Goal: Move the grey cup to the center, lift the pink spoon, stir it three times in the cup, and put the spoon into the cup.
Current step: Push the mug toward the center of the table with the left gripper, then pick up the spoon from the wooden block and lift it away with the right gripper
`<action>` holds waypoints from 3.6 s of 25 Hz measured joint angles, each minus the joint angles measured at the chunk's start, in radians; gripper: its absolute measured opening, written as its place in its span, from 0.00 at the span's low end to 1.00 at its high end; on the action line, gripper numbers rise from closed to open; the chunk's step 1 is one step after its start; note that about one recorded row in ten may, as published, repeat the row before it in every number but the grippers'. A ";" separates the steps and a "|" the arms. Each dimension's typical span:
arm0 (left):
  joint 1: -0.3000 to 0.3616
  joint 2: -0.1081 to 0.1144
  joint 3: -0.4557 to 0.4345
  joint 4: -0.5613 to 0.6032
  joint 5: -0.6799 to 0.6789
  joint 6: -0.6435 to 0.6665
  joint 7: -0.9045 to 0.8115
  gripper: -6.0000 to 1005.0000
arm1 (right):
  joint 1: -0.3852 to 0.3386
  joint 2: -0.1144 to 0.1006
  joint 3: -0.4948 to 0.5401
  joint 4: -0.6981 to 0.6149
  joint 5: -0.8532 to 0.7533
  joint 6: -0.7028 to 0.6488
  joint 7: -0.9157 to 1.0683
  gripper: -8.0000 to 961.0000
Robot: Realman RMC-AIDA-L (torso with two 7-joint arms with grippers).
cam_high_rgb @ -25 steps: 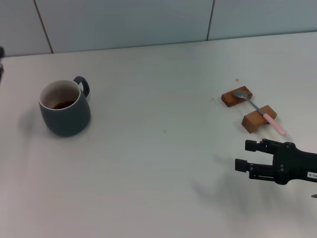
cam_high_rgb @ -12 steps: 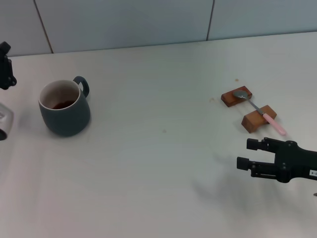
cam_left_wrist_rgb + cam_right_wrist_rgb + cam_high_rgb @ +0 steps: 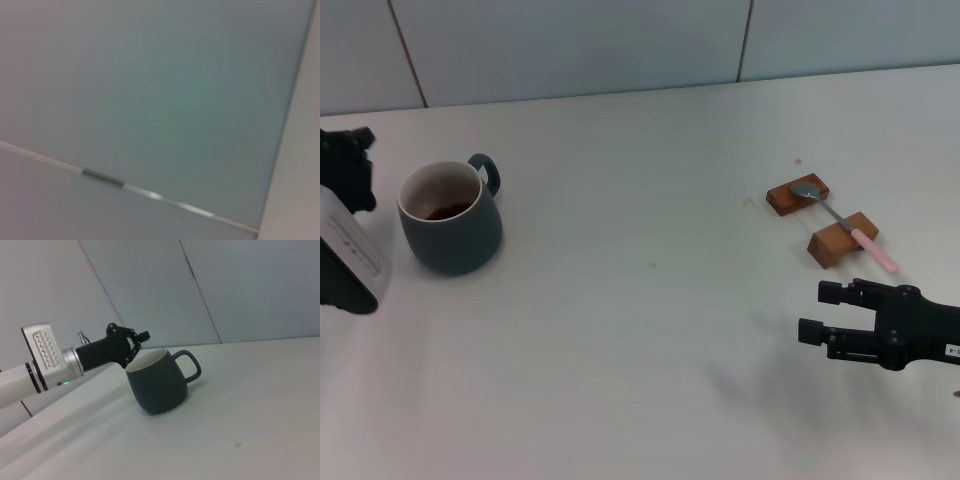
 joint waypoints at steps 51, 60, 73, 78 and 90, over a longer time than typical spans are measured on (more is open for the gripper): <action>-0.107 0.000 0.131 -0.321 0.372 0.199 0.020 0.00 | 0.011 0.009 0.002 -0.014 0.000 -0.002 0.028 0.84; -0.069 0.002 -0.294 -0.372 0.452 0.216 -0.137 0.00 | 0.008 0.020 0.059 -0.010 0.009 0.003 0.028 0.84; 0.057 0.014 -0.166 0.005 0.743 0.555 -1.285 0.09 | -0.070 0.052 0.696 0.179 0.014 -0.197 0.196 0.84; 0.094 0.013 -0.019 0.104 0.757 0.612 -1.388 0.29 | -0.120 0.052 0.803 0.271 0.014 -0.172 0.346 0.84; 0.122 0.007 0.110 0.199 0.752 0.601 -1.520 0.59 | -0.116 0.073 0.790 0.346 -0.049 -0.008 0.431 0.84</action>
